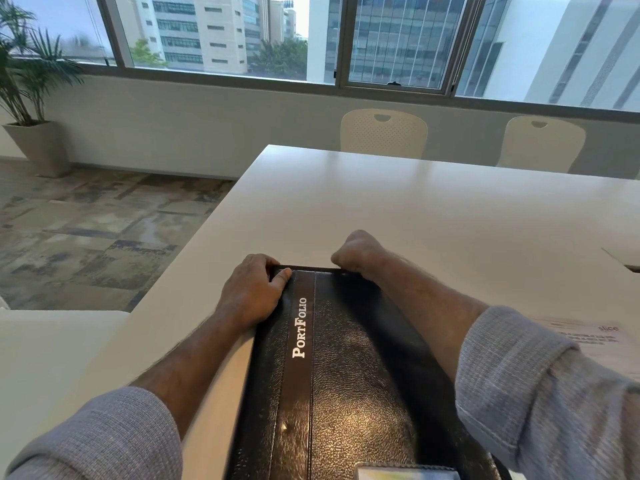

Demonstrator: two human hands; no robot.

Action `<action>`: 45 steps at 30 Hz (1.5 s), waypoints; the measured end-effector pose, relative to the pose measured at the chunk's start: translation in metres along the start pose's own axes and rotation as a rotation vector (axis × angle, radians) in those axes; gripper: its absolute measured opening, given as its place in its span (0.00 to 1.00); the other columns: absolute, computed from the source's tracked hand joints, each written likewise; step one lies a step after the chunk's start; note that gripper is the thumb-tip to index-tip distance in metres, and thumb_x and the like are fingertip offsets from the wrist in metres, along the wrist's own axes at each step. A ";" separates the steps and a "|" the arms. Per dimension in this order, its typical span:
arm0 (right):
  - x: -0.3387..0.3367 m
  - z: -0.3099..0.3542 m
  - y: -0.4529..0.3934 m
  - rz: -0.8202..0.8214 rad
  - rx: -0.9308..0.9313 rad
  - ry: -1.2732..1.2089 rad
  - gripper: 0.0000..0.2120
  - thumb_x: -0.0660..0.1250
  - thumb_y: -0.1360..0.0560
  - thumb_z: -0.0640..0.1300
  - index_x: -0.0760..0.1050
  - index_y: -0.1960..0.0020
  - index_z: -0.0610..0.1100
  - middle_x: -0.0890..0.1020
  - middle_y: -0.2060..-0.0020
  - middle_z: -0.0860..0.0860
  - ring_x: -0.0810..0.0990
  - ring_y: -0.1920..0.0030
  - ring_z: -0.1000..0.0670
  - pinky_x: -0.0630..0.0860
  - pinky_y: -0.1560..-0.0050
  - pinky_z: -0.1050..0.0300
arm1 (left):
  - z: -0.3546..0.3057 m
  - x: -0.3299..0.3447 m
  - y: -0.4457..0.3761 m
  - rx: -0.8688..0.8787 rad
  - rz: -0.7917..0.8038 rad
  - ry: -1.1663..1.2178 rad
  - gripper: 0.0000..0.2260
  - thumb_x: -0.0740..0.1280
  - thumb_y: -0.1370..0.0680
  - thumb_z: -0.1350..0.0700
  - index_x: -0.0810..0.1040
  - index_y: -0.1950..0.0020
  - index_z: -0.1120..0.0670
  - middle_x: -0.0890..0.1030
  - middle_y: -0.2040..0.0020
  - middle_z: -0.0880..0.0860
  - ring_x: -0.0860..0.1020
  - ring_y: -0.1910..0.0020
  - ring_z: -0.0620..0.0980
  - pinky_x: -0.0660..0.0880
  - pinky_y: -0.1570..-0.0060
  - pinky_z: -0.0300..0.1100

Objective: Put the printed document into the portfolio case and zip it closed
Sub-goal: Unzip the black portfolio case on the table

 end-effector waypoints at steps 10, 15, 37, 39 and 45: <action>-0.048 -0.065 0.007 -0.090 0.094 0.033 0.09 0.70 0.34 0.40 0.72 0.70 0.41 0.75 0.70 0.46 0.75 0.65 0.46 0.69 0.65 0.55 | 0.002 0.002 -0.002 -0.010 -0.002 -0.012 0.14 0.65 0.23 0.41 0.74 0.43 0.47 0.74 0.49 0.45 0.74 0.49 0.46 0.72 0.52 0.45; -0.066 -0.099 0.008 -0.067 0.142 -0.051 0.11 0.71 0.30 0.39 0.74 0.68 0.38 0.73 0.72 0.46 0.73 0.70 0.49 0.68 0.70 0.57 | 0.002 0.002 -0.003 -0.012 -0.002 -0.016 0.14 0.65 0.23 0.40 0.75 0.44 0.47 0.74 0.49 0.45 0.74 0.49 0.47 0.73 0.52 0.46; -0.076 -0.136 0.060 0.183 -0.139 -0.271 0.12 0.71 0.29 0.34 0.83 0.48 0.42 0.85 0.54 0.46 0.80 0.55 0.50 0.76 0.59 0.60 | 0.001 0.001 -0.004 -0.030 -0.017 -0.021 0.13 0.66 0.23 0.41 0.76 0.45 0.48 0.75 0.48 0.48 0.74 0.50 0.48 0.71 0.53 0.46; -0.078 -0.138 0.064 0.173 -0.164 -0.267 0.10 0.71 0.29 0.34 0.84 0.49 0.43 0.85 0.54 0.46 0.81 0.55 0.49 0.77 0.57 0.57 | 0.000 0.002 -0.003 -0.035 -0.010 -0.013 0.13 0.66 0.23 0.41 0.76 0.45 0.48 0.76 0.46 0.49 0.75 0.49 0.48 0.71 0.52 0.47; -0.084 -0.144 0.072 0.364 -0.177 -0.210 0.19 0.72 0.29 0.36 0.80 0.39 0.47 0.82 0.51 0.46 0.79 0.52 0.45 0.78 0.56 0.53 | -0.011 -0.012 0.016 0.174 -0.044 0.319 0.21 0.69 0.29 0.37 0.74 0.38 0.40 0.73 0.39 0.46 0.73 0.45 0.47 0.72 0.53 0.42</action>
Point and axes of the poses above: each hand's wrist, its own y-axis away from the middle knuckle, its own x-axis out of the palm, z = x × y, the point moved 4 cm from there along -y, towards the middle knuckle
